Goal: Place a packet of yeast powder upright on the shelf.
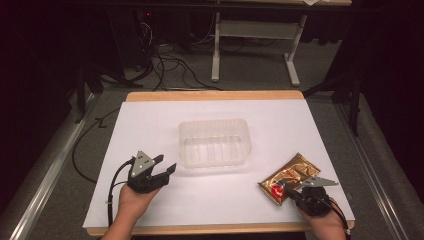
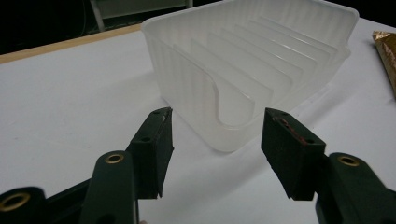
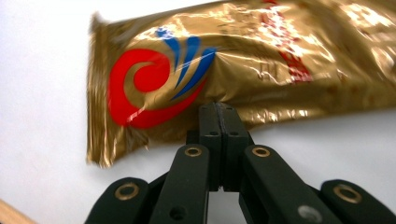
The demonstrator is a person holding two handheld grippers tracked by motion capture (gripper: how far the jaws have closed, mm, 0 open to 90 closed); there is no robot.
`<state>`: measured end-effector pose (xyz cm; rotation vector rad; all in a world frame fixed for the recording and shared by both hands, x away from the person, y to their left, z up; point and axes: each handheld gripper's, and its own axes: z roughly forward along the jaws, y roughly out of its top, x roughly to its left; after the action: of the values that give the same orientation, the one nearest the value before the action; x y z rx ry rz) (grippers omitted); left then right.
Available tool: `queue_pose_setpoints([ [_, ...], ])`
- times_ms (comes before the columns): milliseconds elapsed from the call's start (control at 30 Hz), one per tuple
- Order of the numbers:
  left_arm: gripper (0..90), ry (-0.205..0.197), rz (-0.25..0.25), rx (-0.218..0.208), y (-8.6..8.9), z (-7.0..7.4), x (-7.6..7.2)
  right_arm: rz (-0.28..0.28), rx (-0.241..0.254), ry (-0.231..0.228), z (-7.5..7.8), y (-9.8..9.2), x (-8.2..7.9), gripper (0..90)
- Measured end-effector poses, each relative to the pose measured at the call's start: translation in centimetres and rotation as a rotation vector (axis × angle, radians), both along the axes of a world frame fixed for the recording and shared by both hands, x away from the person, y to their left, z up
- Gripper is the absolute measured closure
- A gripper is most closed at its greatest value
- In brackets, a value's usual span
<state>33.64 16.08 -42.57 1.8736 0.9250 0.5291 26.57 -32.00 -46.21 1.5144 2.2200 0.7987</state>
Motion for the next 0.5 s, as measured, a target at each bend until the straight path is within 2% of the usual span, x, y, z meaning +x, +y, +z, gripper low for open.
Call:
queue_pose_setpoints([
  [167, 44.1, 0.002, 0.022, 0.002, 1.0, 0.0, -0.6, 0.043, -0.010, -0.007, 0.0, 1.5, 1.0, 90.0],
  [200, 44.1, 0.003, 0.039, 0.000, 1.6, 0.0, -0.9, 0.060, -0.022, -0.013, 0.1, 2.4, 1.6, 90.0],
  [300, 44.1, 0.004, 0.057, 0.002, 2.3, -0.1, -1.3, 0.084, -0.031, -0.021, 0.1, 3.2, 2.3, 90.0],
  [333, 44.0, 0.005, 0.078, -0.006, 3.0, -0.1, -1.8, 0.100, -0.035, -0.022, 0.1, 3.8, 2.9, 90.0],
  [400, 44.0, 0.006, 0.086, -0.008, 3.3, -0.1, -2.0, 0.102, -0.033, -0.023, 0.0, 4.2, 3.3, 90.0],
  [500, 44.0, 0.005, 0.111, -0.006, 3.9, -0.1, -2.5, 0.133, -0.040, -0.029, -0.1, 5.2, 4.6, 90.0],
])
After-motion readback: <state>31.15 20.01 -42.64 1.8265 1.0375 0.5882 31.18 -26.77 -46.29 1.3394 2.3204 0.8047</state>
